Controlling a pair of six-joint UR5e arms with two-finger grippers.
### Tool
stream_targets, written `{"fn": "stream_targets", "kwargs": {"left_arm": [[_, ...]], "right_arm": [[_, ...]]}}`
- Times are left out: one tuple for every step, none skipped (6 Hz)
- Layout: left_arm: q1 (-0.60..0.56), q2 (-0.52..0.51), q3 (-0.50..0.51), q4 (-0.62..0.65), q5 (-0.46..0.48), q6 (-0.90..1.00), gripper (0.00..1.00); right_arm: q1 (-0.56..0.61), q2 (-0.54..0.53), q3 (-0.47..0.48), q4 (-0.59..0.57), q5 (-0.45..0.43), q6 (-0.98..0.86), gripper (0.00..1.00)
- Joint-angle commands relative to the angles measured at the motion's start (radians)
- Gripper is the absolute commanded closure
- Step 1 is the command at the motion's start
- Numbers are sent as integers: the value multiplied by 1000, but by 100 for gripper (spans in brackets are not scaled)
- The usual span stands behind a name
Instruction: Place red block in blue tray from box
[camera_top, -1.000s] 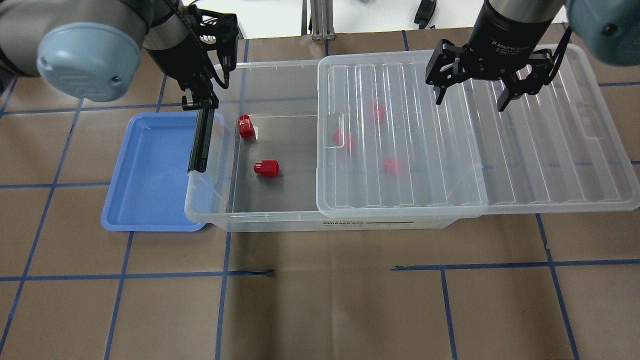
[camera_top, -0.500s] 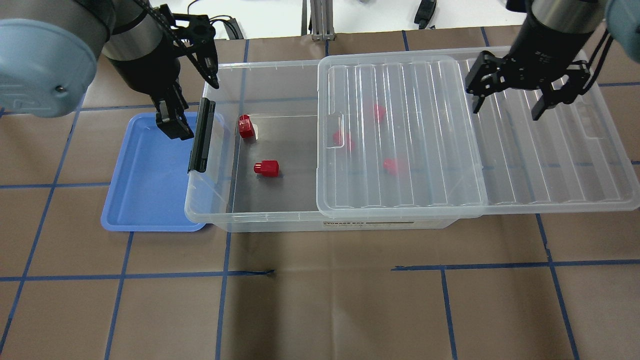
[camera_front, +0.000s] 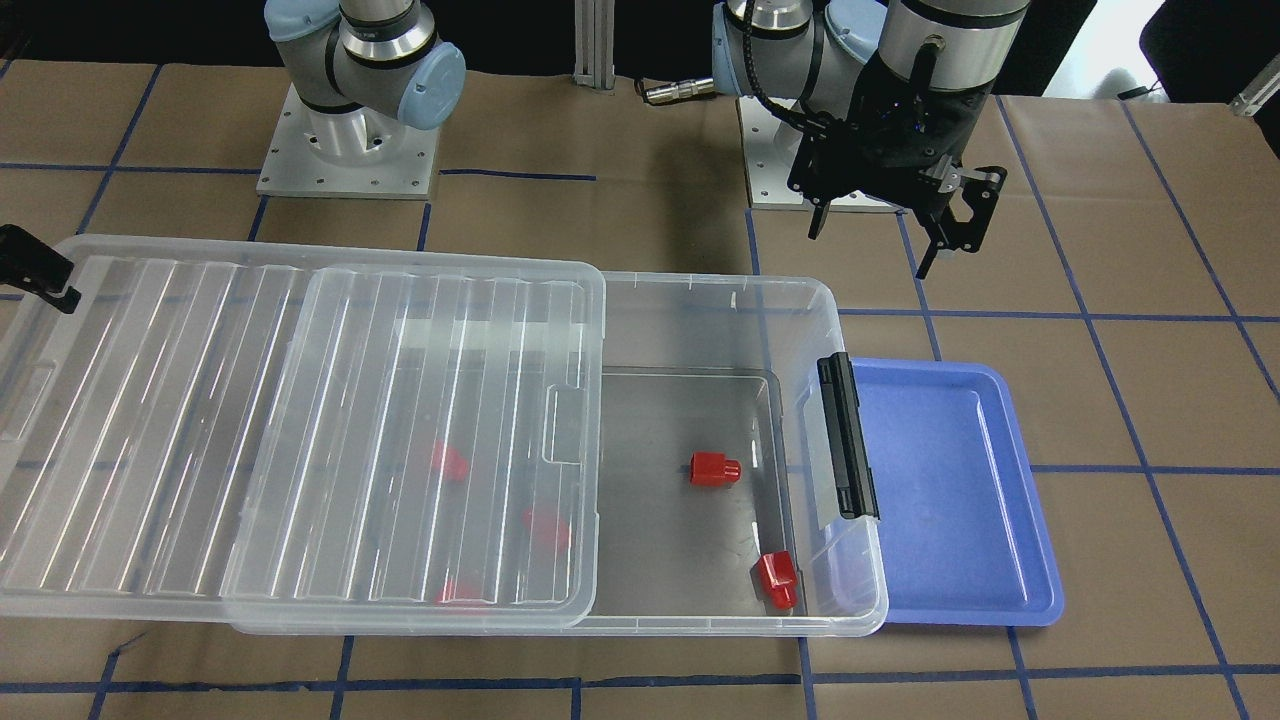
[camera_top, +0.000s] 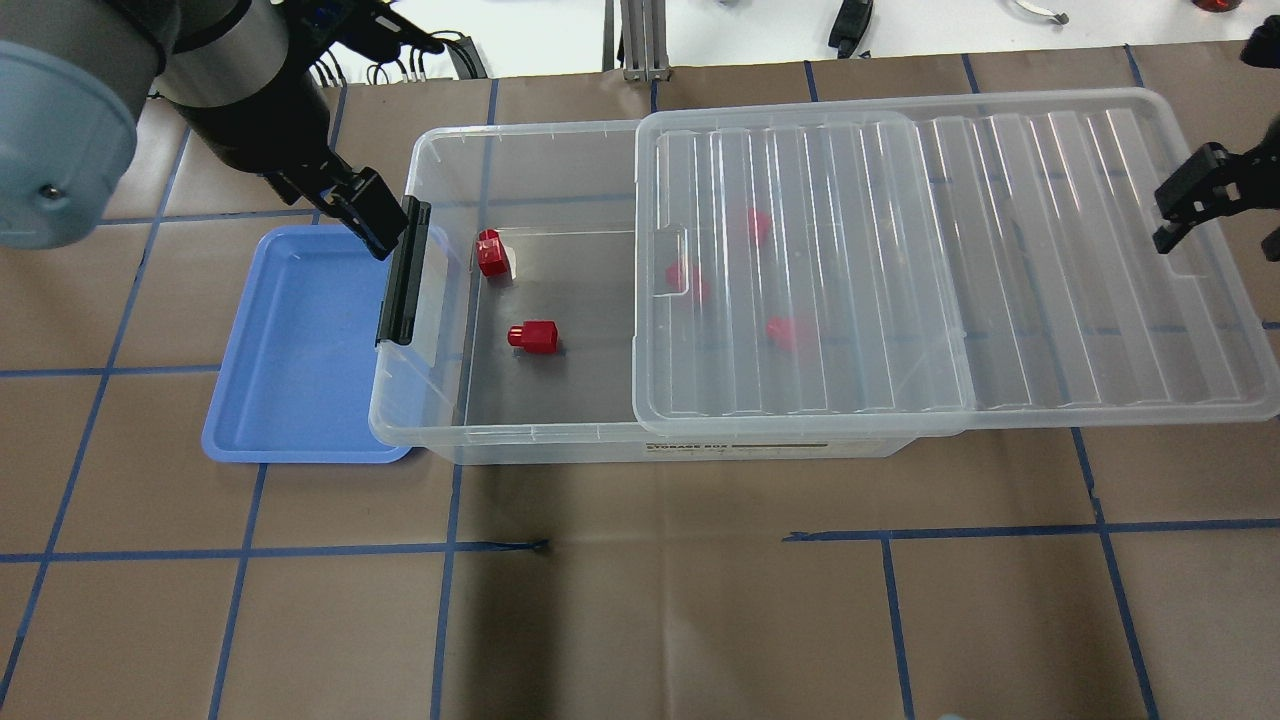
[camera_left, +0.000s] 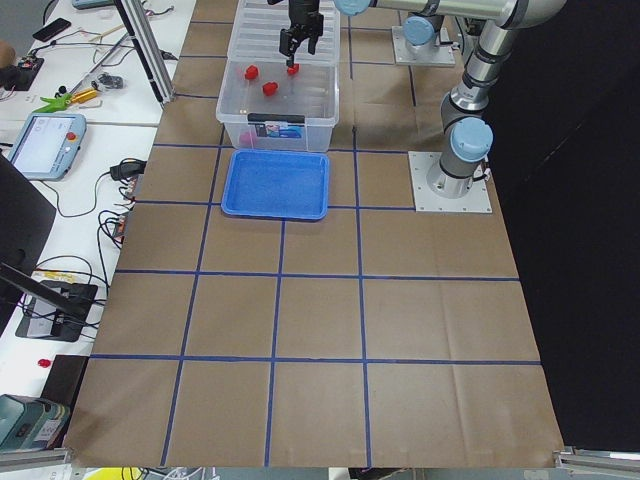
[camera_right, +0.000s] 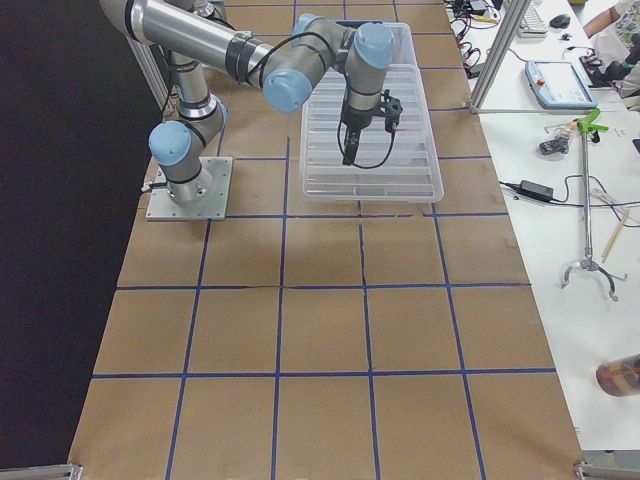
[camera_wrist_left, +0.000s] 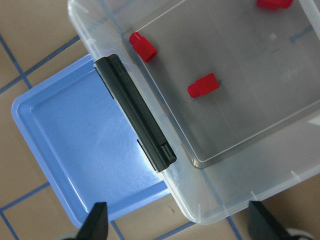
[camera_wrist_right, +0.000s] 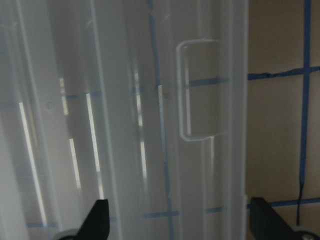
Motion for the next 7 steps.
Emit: {"fn": "stream_targets", "kwargs": {"left_arm": [[-1, 0, 10, 0, -6, -346, 2], [-1, 2, 10, 0, -7, -402, 2], [-1, 2, 7, 0, -6, -402, 2], [-1, 2, 2, 0, -6, -398, 2], [-1, 2, 1, 0, -6, -392, 2], [-1, 2, 1, 0, -6, -389, 2], [-1, 3, -2, 1, -6, -389, 2]], "right_arm": [[-116, 39, 25, -87, -20, -109, 0], [-117, 39, 23, -87, -20, -108, 0], [-117, 27, 20, -76, -20, -103, 0], [-117, -5, 8, -61, -20, -99, 0], [-111, -53, 6, -44, -19, -90, 0], [-109, -75, 6, -27, -16, -90, 0], [-106, -82, 6, -24, -11, -88, 0]]}}
